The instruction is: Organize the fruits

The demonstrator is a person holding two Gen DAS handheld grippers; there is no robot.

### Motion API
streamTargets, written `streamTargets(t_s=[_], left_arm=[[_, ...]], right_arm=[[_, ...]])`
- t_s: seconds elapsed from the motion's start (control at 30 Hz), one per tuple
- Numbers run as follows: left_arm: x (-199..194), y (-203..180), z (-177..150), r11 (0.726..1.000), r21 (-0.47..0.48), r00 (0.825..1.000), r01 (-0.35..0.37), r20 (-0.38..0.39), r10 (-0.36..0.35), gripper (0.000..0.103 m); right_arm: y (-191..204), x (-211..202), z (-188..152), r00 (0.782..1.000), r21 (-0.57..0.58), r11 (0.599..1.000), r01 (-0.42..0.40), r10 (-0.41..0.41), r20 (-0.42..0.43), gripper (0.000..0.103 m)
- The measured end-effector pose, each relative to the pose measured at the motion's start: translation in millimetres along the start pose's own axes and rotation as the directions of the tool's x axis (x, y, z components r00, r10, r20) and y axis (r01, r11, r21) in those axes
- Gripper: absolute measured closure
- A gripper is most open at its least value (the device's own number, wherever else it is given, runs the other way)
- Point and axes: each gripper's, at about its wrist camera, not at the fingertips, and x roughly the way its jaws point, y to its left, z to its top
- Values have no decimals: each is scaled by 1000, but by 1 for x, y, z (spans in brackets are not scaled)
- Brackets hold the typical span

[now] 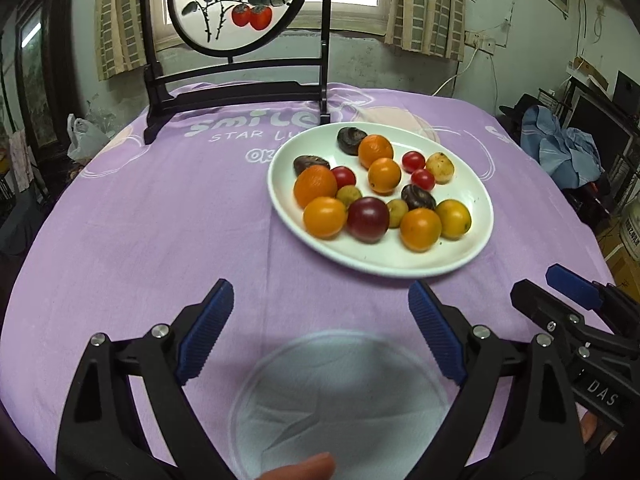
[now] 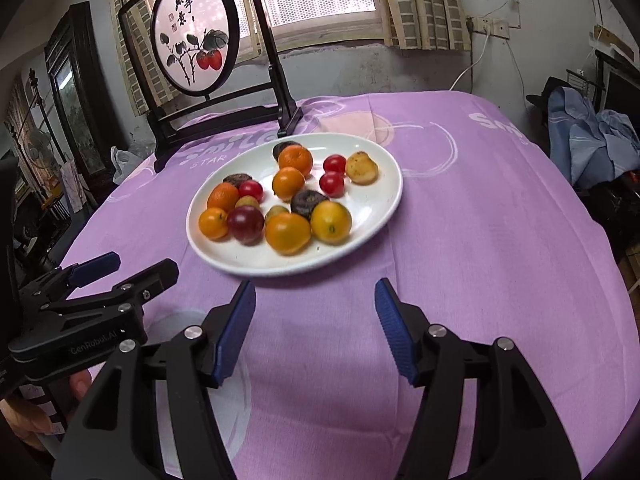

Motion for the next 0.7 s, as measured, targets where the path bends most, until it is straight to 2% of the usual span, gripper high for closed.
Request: streamTargets(t_s=[0.1, 0.43, 0.7], left_arm=[[-6, 1, -13, 1000, 20, 1000, -20, 0, 20, 12], [-13, 4, -38, 1000, 23, 1000, 16, -19, -16, 12], [-7, 5, -44, 999, 19, 999, 33, -34, -33, 12]], right_arm=[[3, -1, -11, 1000, 5, 1000, 1, -1, -18, 41], [13, -6, -31, 1000, -19, 1000, 8, -9, -30, 41], [11, -3, -35, 999, -6, 1000, -12, 12, -39, 41]])
